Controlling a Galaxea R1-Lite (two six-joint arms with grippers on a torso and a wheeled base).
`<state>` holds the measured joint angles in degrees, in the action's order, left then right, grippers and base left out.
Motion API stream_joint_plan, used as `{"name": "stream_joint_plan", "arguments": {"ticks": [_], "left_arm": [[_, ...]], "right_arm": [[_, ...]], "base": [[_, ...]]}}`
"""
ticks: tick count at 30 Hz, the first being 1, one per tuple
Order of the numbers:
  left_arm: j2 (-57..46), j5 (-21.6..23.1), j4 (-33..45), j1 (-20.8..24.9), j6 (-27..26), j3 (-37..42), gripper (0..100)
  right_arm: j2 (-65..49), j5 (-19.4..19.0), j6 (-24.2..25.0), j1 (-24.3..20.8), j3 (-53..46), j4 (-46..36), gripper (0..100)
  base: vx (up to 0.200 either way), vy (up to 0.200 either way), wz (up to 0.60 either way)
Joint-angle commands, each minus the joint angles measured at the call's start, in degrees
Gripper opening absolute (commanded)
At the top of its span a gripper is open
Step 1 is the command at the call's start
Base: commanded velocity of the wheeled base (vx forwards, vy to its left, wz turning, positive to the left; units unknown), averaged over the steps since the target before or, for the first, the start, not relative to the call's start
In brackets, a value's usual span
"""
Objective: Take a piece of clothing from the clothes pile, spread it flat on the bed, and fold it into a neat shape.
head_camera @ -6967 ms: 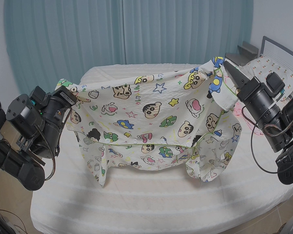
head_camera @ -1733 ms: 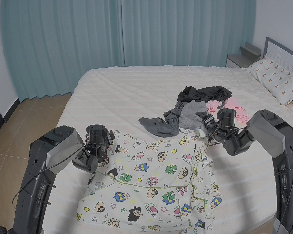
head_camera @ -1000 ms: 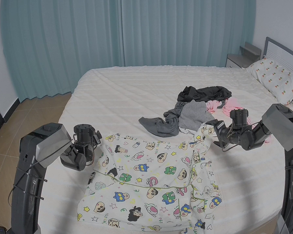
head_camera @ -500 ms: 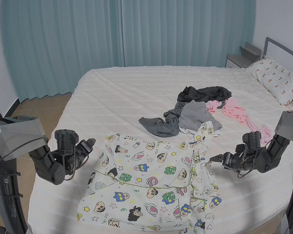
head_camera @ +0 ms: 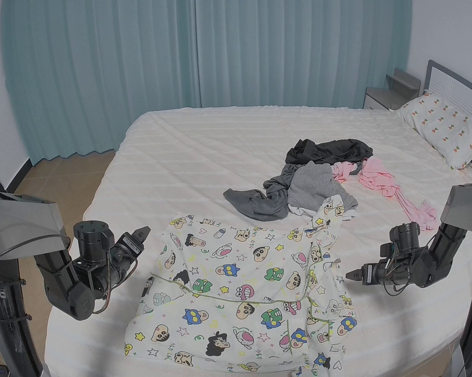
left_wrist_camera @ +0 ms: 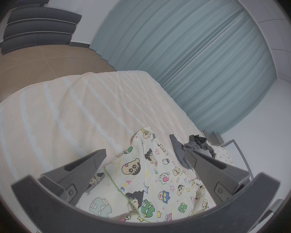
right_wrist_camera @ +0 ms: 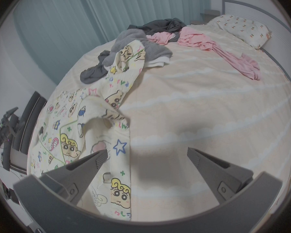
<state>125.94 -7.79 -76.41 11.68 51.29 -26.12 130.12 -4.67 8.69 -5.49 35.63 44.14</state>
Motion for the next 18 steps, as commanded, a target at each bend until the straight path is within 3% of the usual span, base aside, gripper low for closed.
{"name": "stream_joint_plan", "arguments": {"ticks": [1, 7, 18], "left_arm": [[0.80, -0.12, -0.14, 0.27, 0.13, 0.55, 100], [1.76, -0.21, -0.14, 0.27, -0.05, 0.90, 100], [4.84, -1.44, -3.92, 0.71, -0.31, 0.90, 100]], "right_arm": [[3.30, 2.03, -0.34, -3.04, 0.93, 0.15, 100], [5.14, 3.61, -0.25, -6.12, 3.74, -0.20, 100], [6.64, 3.00, 0.27, -6.29, 4.62, -0.11, 100]], "base": [[0.000, 0.000, 0.00], [0.000, 0.000, 0.00], [0.000, 0.000, 0.00]]}}
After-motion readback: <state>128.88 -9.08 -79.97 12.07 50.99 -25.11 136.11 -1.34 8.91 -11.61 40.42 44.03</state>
